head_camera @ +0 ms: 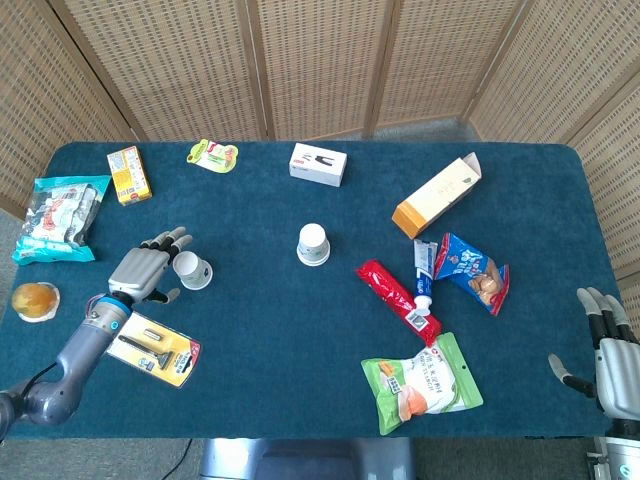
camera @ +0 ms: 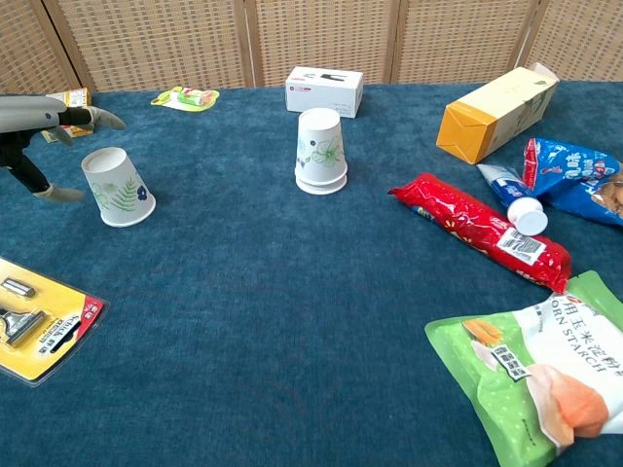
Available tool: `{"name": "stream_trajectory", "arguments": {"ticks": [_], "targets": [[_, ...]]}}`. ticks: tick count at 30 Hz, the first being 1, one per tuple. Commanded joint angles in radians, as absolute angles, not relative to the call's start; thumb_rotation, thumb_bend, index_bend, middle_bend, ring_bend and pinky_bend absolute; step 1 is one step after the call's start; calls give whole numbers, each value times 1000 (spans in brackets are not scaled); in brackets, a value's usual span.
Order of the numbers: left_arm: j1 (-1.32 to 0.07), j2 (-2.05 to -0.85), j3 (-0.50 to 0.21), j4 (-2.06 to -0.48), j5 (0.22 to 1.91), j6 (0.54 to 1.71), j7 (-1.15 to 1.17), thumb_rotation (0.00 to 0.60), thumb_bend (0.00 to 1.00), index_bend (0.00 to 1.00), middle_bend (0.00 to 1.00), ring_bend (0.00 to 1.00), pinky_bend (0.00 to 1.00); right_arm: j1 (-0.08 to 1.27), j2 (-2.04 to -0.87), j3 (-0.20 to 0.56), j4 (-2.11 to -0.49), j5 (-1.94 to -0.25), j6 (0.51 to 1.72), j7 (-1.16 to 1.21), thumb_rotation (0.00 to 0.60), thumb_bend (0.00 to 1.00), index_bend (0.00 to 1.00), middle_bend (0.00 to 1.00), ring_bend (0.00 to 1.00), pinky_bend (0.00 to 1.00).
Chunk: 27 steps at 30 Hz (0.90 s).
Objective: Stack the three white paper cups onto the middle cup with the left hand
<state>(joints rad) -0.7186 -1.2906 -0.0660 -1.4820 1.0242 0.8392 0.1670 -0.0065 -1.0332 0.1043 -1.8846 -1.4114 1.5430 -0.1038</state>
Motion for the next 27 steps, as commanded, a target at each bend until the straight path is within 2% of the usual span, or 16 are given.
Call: {"name": "stream_trajectory", "arguments": {"ticks": [1,5,8,13,27], "targets": [[-736,-1324,-80,-1443,1009,805,156,600,347,38,0,0,186,-7,-1032,104,-1887,-1412,1545,-105,598,281,0,82,0,330],[-753,-1360,-93,-1409,1015,780,148,600,346,52,1,0,220,-11,-1030,102,-1892,-1412,1551,-108,599,282,0,82,0,330],[-761,-1381,-100,-1388,1023,772,143,600,347,89,26,10,284,-15,-1027,100,-1894,-1411,1556,-109,599,280,0,82,0,330],[-763,-1392,-103,-1366,1030,763,136,600,347,153,90,133,462,-24,-1020,100,-1895,-1410,1569,-106,600,282,0,82,0,330],[-759,-1382,-110,-1369,1030,764,139,600,348,280,216,260,550,-19,-1023,101,-1889,-1411,1562,-102,599,283,0,82,0,330]]}}
